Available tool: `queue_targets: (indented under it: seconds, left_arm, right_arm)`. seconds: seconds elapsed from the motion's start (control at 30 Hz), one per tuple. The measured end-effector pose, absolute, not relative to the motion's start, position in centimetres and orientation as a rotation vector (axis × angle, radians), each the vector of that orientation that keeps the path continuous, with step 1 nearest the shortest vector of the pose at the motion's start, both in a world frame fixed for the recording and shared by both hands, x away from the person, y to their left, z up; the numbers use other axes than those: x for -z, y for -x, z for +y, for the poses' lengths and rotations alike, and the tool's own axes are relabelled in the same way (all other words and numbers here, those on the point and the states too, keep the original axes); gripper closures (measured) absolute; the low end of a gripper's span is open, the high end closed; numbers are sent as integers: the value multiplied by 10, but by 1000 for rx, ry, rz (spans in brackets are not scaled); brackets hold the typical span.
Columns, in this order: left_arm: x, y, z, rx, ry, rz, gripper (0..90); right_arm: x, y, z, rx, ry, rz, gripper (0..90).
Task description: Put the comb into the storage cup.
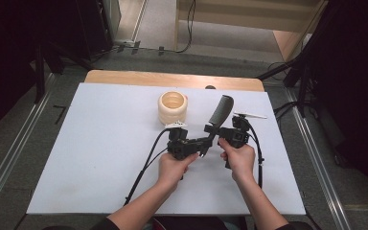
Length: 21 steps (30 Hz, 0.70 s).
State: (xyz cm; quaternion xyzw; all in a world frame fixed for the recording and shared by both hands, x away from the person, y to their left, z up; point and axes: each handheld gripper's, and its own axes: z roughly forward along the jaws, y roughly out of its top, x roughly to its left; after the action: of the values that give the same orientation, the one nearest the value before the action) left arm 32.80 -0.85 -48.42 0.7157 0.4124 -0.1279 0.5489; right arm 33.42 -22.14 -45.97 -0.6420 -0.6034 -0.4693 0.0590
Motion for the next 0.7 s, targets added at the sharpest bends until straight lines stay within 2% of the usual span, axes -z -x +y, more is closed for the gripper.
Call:
queue_targets:
  seconds: [0.43, 0.7]
  left_arm:
    - [486, -330, -8, 326, -1707, 975, 721]
    - [483, -332, -3, 352, -1718, 978, 668]
  right_arm:
    - [460, -334, -221, 1413, 1936, -1824, 677]
    - [460, -334, -220, 1395, 1939, -1866, 690]
